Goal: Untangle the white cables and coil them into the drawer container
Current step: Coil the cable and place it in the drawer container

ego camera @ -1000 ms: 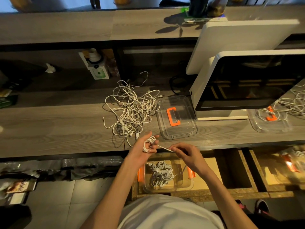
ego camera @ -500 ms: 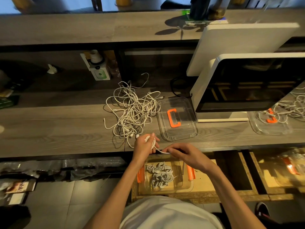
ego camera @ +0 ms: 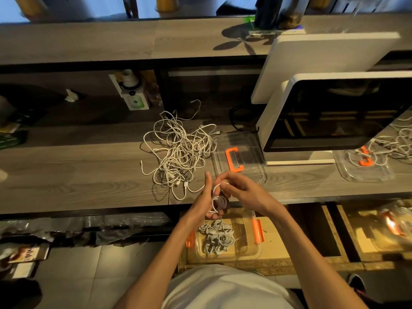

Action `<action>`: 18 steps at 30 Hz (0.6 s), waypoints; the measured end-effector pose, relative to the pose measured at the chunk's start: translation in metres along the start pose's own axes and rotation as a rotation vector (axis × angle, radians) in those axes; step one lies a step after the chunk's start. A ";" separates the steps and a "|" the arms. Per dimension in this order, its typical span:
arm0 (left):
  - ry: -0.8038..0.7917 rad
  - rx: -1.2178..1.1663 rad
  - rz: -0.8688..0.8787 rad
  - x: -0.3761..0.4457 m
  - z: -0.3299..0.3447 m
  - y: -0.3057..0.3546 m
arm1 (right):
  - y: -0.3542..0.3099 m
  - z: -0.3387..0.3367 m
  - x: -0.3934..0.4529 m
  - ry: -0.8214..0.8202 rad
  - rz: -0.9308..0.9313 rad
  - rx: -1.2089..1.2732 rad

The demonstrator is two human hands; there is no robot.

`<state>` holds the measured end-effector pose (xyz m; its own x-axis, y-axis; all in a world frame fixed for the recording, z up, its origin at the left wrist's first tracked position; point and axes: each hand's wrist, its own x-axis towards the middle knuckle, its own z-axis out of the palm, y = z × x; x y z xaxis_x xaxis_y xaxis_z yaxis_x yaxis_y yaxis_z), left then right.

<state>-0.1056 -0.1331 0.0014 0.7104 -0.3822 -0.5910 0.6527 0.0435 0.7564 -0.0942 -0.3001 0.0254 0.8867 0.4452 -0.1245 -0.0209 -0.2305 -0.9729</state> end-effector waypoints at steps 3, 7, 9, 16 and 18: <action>-0.076 -0.042 -0.012 -0.001 -0.003 -0.001 | 0.007 0.001 0.004 0.126 0.021 -0.001; -0.097 -0.027 0.073 -0.007 0.003 0.003 | 0.017 0.000 0.010 0.234 -0.002 -0.190; -0.044 -0.080 0.084 -0.007 0.004 0.004 | 0.022 0.001 0.008 0.239 0.018 -0.227; 0.171 0.048 0.119 -0.003 0.001 0.002 | 0.039 0.011 -0.013 0.309 0.093 -0.253; 0.213 0.065 0.135 0.000 -0.001 0.002 | 0.048 0.015 -0.017 0.325 0.130 -0.298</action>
<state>-0.1042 -0.1318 0.0025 0.8336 -0.1738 -0.5243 0.5351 0.0185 0.8446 -0.1168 -0.3060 -0.0222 0.9854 0.1129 -0.1277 -0.0498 -0.5260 -0.8490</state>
